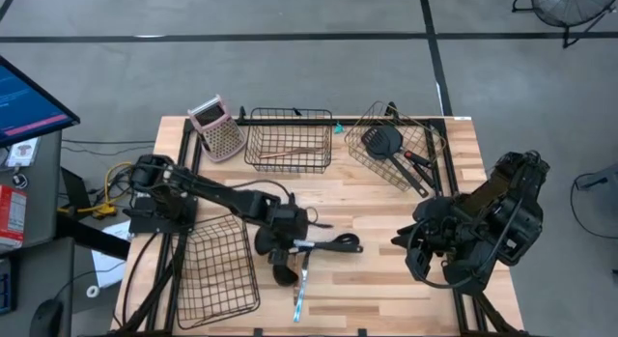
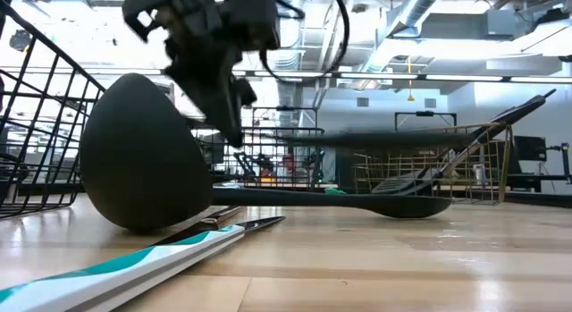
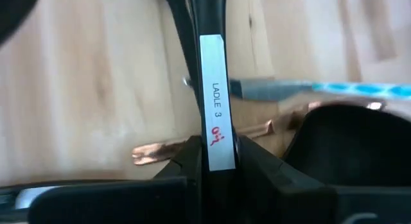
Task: Pick & Place Kitchen Items
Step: Put the black serving spoon into the bottom black wire basket
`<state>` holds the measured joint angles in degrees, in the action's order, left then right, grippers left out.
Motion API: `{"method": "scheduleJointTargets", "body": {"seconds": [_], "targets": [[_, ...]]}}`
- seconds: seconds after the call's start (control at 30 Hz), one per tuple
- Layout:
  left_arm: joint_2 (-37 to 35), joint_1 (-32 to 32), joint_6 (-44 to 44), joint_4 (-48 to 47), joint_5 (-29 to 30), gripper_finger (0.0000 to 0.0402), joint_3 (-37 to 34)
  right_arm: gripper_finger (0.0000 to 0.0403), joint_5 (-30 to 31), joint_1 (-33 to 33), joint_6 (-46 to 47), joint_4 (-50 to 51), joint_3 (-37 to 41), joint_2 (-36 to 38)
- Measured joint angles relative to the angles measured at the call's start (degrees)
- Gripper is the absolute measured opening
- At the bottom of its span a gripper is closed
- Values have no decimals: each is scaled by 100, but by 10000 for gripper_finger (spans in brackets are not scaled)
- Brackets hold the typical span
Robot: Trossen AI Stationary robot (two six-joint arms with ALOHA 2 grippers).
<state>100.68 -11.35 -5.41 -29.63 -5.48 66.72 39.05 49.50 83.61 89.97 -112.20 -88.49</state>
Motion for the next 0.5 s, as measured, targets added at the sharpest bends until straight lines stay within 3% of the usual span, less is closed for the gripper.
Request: {"method": "scheduleJointTargets", "body": {"seconds": [0.17,0.5], "targets": [[-668,232,-266,23,-7,48,1,118,0,0,-17,2,0,0],[-2665,665,-1052,42,-11,48,2,118,288,-2,-168,2,0,0]]}}
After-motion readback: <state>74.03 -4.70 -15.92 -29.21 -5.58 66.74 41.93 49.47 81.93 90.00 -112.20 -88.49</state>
